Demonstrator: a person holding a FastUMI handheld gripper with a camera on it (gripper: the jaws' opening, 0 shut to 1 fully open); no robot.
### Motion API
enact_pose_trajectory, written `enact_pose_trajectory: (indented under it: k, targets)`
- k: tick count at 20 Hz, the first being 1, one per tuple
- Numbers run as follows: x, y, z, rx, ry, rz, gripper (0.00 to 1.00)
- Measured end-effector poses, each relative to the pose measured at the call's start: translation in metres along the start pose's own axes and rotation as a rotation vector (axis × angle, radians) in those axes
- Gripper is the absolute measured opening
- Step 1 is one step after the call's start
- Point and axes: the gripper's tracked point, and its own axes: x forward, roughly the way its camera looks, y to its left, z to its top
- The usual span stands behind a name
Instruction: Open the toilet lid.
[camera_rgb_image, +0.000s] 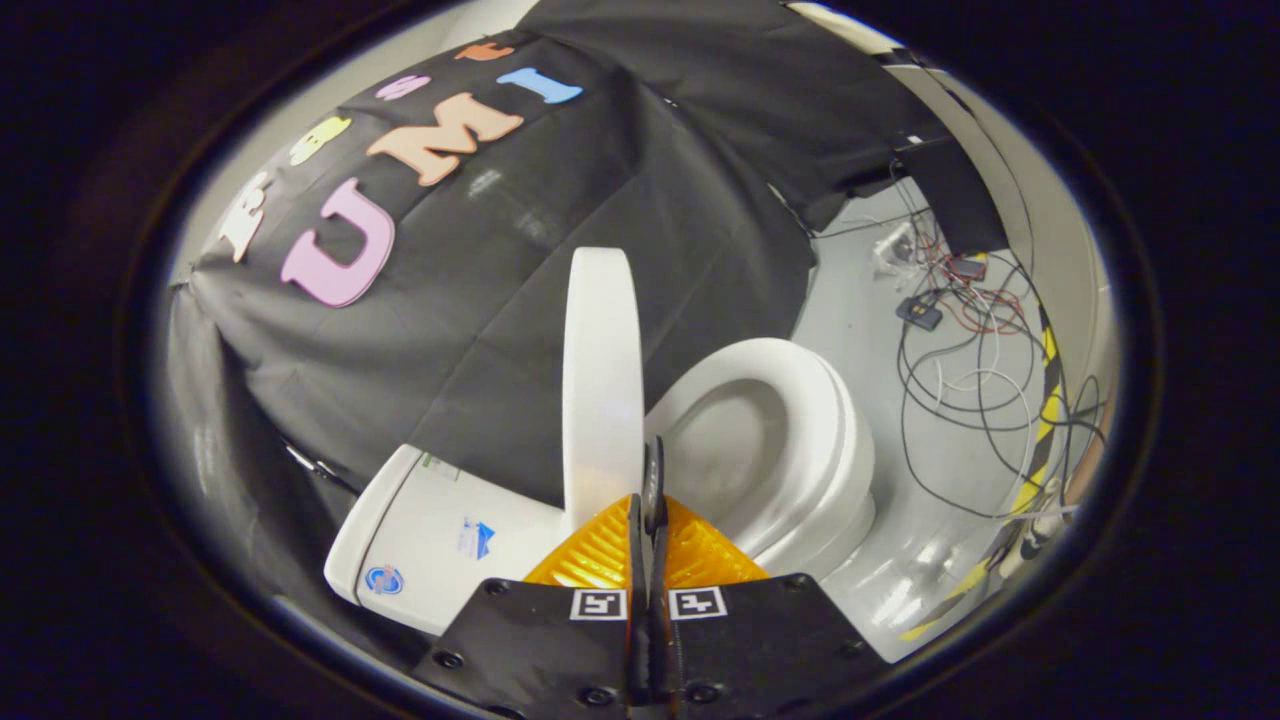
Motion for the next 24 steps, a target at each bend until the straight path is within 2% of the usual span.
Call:
enact_pose_trajectory:
  k: [15, 24]
  targets:
    - [-0.012, 0.074, -0.001, -0.272, -0.005, 0.166, 0.04]
    - [-0.022, 0.130, -0.016, -0.412, -0.006, 0.306, 0.05]
